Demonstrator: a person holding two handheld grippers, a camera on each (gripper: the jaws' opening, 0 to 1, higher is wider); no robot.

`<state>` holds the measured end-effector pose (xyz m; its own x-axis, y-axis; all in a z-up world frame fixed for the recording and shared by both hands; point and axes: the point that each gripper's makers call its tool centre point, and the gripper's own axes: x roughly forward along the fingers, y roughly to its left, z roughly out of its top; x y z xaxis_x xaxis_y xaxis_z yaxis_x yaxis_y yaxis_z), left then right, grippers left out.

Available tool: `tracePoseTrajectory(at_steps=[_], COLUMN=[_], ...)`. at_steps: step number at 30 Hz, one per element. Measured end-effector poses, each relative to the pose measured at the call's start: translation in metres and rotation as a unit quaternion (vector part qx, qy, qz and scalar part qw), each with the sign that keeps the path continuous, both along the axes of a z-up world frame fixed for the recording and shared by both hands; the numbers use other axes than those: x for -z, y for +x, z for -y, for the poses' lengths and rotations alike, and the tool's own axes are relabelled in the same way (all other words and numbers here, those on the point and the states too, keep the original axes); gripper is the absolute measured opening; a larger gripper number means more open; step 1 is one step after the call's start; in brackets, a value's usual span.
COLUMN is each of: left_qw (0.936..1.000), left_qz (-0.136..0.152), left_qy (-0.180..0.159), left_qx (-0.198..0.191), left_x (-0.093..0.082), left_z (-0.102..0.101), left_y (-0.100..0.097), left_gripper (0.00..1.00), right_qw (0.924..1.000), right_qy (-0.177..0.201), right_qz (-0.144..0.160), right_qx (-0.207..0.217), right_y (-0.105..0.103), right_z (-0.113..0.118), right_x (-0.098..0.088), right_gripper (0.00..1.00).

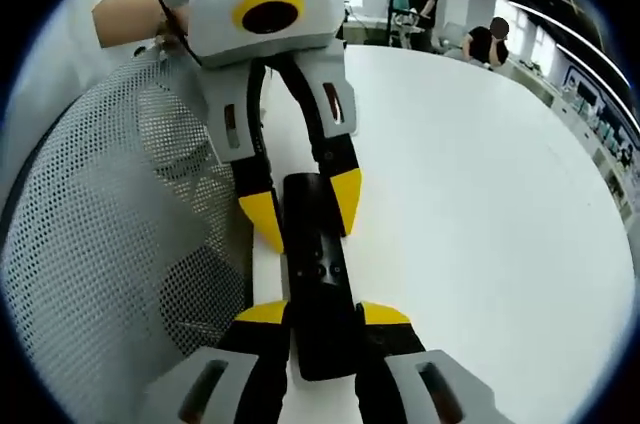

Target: Press the specified remote control buttons in sequence, fully releasing each button before pressing the next.

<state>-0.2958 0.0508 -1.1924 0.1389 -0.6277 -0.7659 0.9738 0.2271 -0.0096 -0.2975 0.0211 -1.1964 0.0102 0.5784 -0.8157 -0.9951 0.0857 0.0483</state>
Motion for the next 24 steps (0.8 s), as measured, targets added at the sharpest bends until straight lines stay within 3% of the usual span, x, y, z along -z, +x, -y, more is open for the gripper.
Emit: tracePoseTrajectory(at_steps=[4, 12, 14, 18, 24], left_qw=[0.9997, 0.9907, 0.9841, 0.9651, 0.9491], left_qz=[-0.004, 0.019, 0.024, 0.025, 0.073], left_qy=[0.005, -0.085, -0.115, -0.180, -0.204], left_qx=[-0.023, -0.104, -0.133, -0.188, -0.229], left_x=[-0.004, -0.050, -0.063, -0.091, -0.116], left_z=[0.001, 0.007, 0.006, 0.007, -0.007], left_y=[0.000, 0.019, 0.026, 0.037, 0.050], left_gripper=[0.28, 0.48, 0.55, 0.72, 0.80], right_qw=[1.0000, 1.0000, 0.9999, 1.0000, 1.0000], right_qy=[-0.002, -0.002, -0.002, -0.003, -0.006], right_qz=[0.005, 0.008, 0.009, 0.007, 0.004], right_qx=[-0.001, 0.005, 0.006, 0.005, 0.001], right_y=[0.000, 0.001, 0.001, 0.001, 0.001], right_z=[0.000, 0.000, 0.000, 0.000, 0.000], right_x=[0.000, 0.000, 0.000, 0.000, -0.001], right_gripper=[0.22, 0.22, 0.22, 0.22, 0.22])
